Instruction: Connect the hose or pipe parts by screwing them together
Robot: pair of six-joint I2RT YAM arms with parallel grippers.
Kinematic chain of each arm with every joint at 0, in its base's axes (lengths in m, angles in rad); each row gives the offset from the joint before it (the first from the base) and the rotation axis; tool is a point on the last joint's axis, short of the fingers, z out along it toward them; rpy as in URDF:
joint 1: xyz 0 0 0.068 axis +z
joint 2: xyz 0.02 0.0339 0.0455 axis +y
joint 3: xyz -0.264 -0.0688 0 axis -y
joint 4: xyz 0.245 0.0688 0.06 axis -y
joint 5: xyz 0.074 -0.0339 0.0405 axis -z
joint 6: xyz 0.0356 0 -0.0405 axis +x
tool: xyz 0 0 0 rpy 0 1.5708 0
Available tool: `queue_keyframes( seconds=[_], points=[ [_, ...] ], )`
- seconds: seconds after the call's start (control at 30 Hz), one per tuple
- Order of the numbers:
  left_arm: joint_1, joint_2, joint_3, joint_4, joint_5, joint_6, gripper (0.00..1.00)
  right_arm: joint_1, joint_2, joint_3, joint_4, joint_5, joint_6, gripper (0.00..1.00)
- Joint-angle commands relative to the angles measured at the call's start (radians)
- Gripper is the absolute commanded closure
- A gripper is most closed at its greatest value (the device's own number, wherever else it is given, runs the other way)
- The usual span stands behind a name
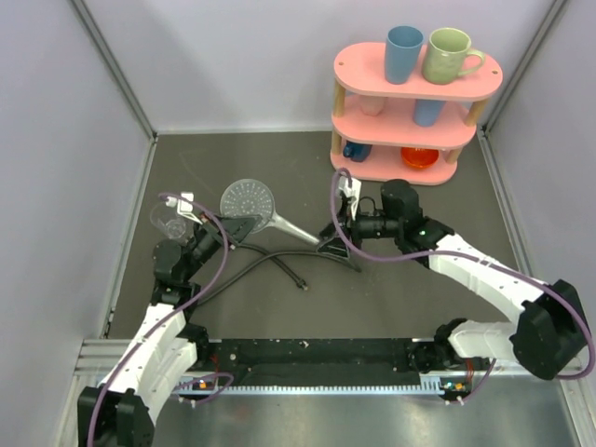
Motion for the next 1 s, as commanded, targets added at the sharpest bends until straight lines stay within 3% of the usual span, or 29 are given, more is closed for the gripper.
queue_keyframes(
  seconds=[0.0,0.07,0.1,0.2,0.4,0.5,0.63,0.97],
  points=[
    [-0.010,-0.011,0.072,-0.201,-0.058,-0.027,1.00,0.007,-0.133,-0.038,0.085,0.092,-0.032,0.44],
    [-0.008,-0.004,0.132,-0.342,-0.101,-0.034,1.00,0.037,-0.176,-0.058,0.065,0.220,-0.096,0.37],
    [-0.008,-0.002,0.187,-0.464,-0.110,-0.035,1.00,0.059,-0.195,-0.073,0.053,0.286,-0.121,0.36],
    [-0.013,-0.005,0.252,-0.597,-0.145,-0.066,1.00,0.161,-0.235,-0.072,-0.025,0.577,-0.259,0.36],
    [-0.019,-0.016,0.353,-0.813,-0.198,-0.087,1.00,0.390,-0.233,-0.083,-0.016,0.913,-0.421,0.37],
    [-0.019,-0.018,0.389,-0.856,-0.199,-0.084,1.00,0.445,-0.203,-0.077,0.043,1.039,-0.448,0.41],
    [-0.019,-0.027,0.398,-0.873,-0.196,-0.087,1.00,0.464,-0.180,-0.078,0.096,1.046,-0.454,0.49],
    [-0.019,-0.025,0.401,-0.884,-0.205,-0.060,1.00,0.471,-0.086,-0.018,0.022,1.026,-0.437,0.47]
  ],
)
